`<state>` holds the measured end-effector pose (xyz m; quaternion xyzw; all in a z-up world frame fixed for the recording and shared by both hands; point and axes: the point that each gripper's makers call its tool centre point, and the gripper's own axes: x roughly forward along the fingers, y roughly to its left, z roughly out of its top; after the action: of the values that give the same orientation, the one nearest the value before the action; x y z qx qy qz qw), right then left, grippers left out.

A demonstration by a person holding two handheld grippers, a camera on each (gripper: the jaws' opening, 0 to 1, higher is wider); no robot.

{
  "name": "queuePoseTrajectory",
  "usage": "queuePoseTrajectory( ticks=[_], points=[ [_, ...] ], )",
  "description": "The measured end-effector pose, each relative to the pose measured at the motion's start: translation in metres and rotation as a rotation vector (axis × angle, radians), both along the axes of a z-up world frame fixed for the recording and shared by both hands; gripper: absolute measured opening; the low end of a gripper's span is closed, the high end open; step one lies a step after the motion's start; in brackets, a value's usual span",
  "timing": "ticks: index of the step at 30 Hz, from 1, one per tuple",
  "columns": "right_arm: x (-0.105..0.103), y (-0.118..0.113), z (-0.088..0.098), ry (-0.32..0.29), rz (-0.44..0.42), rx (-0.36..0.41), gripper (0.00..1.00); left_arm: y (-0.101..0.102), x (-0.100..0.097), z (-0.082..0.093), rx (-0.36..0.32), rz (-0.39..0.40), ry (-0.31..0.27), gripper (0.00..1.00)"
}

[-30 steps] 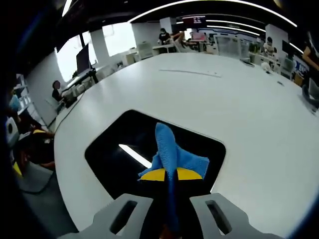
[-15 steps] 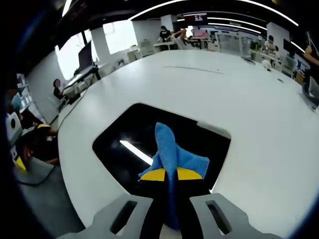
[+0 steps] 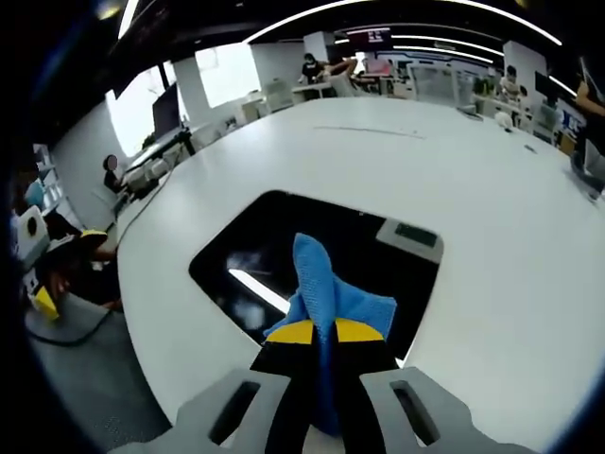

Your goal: Wipe the mirror surface with the cleaning cloth until all visible marks leave the cleaned area.

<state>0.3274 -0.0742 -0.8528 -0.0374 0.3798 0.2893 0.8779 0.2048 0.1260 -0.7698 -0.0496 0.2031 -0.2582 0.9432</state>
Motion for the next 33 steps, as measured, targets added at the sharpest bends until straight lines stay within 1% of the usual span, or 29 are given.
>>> queuePoseTrajectory(
  ticks=[3, 7, 11, 18, 21, 28, 33],
  points=[
    [-0.0043, 0.0013, 0.0002, -0.003, 0.005, -0.005, 0.00, -0.0016, -0.0010, -0.0018, 0.009, -0.014, 0.009, 0.91],
    [-0.0059, 0.0017, 0.0000, -0.004, 0.013, -0.010, 0.00, -0.0001, -0.0008, -0.0018, 0.008, -0.005, 0.008, 0.91],
    [-0.0082, 0.0029, -0.0004, -0.012, 0.032, -0.036, 0.00, 0.0000, -0.0006, -0.0019, 0.009, -0.007, 0.008, 0.91],
    [-0.0079, 0.0024, -0.0005, -0.018, 0.042, -0.046, 0.00, 0.0004, -0.0007, -0.0018, 0.009, -0.002, 0.008, 0.90],
    [-0.0076, 0.0027, -0.0008, -0.039, 0.064, -0.069, 0.00, -0.0002, -0.0009, -0.0019, 0.008, -0.008, 0.008, 0.91],
    [-0.0076, 0.0026, -0.0008, -0.043, 0.075, -0.082, 0.00, -0.0008, -0.0005, -0.0009, -0.001, -0.011, 0.005, 0.91],
    [-0.0071, -0.0047, -0.0009, -0.042, 0.066, -0.086, 0.00, -0.0009, -0.0009, -0.0008, -0.004, -0.012, 0.004, 0.91]
  ],
)
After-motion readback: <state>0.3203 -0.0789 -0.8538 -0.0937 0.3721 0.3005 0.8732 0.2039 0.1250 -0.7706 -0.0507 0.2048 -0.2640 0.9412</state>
